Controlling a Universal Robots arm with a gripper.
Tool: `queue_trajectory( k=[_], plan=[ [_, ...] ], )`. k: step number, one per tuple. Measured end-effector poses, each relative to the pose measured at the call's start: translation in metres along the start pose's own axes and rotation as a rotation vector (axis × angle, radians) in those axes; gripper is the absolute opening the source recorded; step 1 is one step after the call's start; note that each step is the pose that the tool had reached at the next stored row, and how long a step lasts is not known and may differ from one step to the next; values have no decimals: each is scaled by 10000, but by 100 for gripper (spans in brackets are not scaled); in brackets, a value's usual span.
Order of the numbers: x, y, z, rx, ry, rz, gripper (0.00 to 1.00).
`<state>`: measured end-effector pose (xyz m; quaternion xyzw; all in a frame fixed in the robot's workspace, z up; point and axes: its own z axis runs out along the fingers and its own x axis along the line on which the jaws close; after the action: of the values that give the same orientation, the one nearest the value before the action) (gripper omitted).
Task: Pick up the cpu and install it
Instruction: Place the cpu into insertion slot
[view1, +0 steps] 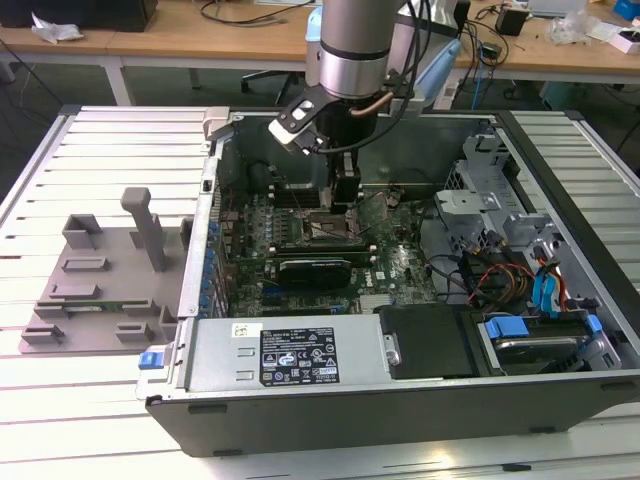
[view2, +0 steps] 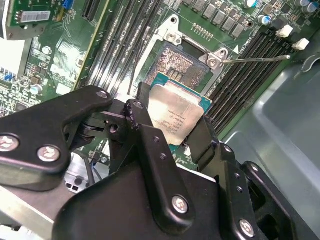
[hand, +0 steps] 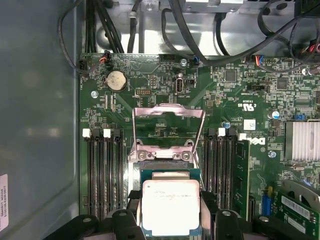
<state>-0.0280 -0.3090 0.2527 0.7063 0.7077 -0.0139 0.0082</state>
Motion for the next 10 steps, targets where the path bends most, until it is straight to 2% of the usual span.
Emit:
queue_trajectory(
  k=[4,10],
  plan=[
    [49,-7,84,0,-16,0,55],
    [51,-58,129,0,-17,0,55]
  ],
)
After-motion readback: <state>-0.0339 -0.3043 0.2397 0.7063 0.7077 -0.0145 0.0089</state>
